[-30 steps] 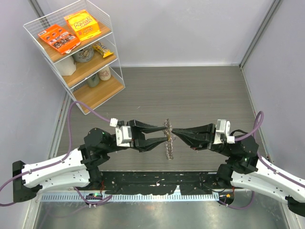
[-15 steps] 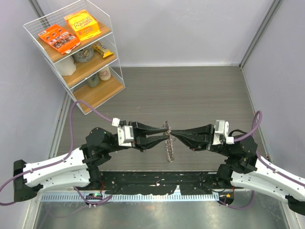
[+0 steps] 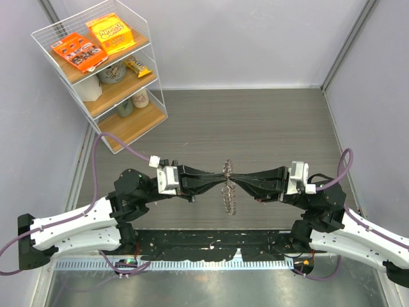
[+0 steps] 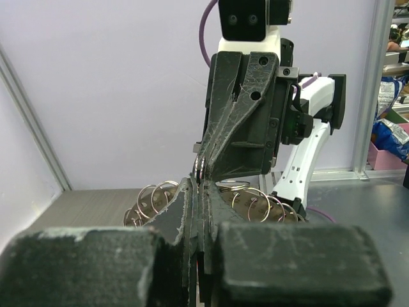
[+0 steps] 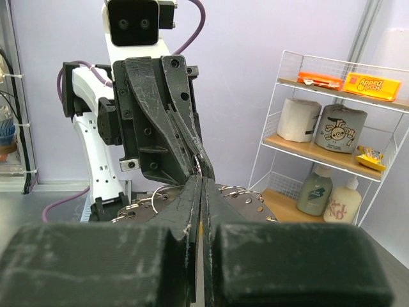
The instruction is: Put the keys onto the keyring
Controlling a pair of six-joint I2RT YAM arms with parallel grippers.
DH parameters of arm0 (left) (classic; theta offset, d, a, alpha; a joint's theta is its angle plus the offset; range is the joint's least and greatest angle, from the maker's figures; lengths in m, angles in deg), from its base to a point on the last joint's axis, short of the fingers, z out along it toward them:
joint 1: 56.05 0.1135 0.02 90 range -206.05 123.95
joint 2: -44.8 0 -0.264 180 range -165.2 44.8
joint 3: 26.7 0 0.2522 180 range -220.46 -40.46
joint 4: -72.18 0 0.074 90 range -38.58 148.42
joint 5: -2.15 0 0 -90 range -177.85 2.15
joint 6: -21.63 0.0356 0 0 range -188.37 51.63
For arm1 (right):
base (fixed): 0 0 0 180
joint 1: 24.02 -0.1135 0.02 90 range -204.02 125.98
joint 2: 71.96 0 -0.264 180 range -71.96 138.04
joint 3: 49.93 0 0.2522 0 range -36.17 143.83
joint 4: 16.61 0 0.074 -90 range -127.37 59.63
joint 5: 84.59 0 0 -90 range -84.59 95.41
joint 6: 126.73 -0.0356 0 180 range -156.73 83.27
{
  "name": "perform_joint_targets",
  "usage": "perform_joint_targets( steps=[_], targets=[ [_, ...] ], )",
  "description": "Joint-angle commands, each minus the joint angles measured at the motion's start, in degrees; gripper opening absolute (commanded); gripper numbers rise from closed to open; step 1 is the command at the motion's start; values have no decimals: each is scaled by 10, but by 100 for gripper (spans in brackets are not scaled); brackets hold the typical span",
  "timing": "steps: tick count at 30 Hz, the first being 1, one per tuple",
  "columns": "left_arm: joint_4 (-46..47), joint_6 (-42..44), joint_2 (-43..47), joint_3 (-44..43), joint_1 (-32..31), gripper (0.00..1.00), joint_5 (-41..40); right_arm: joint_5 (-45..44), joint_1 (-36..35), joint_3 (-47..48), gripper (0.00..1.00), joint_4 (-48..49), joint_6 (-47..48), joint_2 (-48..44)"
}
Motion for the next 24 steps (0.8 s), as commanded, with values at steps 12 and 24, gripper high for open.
perform_joint_targets(
  steps=[12,24],
  targets=[
    [-66,15,3,-46,-3,0,-28,-2,-9,39,15,-64,10,-9],
    [-187,19,40,-55,-3,0,-22,20,-9,182,61,-427,75,-5]
  ],
)
